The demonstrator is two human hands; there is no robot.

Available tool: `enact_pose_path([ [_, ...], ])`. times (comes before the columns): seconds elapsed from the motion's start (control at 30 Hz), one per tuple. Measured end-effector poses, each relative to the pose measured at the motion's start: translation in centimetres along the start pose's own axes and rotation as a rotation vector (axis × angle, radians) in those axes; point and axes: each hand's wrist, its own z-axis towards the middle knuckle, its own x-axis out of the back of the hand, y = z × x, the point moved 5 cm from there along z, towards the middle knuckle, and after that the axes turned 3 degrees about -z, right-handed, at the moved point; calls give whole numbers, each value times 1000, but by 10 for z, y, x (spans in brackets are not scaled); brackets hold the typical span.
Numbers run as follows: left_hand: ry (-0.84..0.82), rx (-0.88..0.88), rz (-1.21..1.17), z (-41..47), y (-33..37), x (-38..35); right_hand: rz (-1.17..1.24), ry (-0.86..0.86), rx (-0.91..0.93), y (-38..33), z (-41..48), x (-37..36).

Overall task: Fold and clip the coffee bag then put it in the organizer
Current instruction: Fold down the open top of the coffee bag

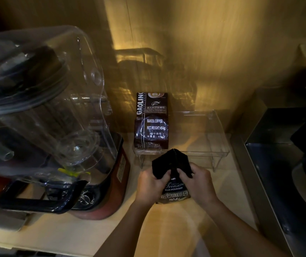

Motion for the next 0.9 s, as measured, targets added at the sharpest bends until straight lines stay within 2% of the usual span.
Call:
enact_pose_path([
  [0.13,-68,-115,173,3,8,1,-108,-33,62,0,2,3],
  [0.3,-185,10,-37,15,13,11,193,-235,-112,5,15,12],
  [0.5,-153,52,-224,21,20,14,422,-224,-200,-7,23,20],
  [0.63,-127,66,-284,23,21,9,458,-172,-174,-22,27,20],
  [0.77,-117,32,-438,24,32,8,640,-91,-182,-30,29,22],
  [0.9,-107,32,-440,31,41,11,732,-196,-234,-33,35,21],
])
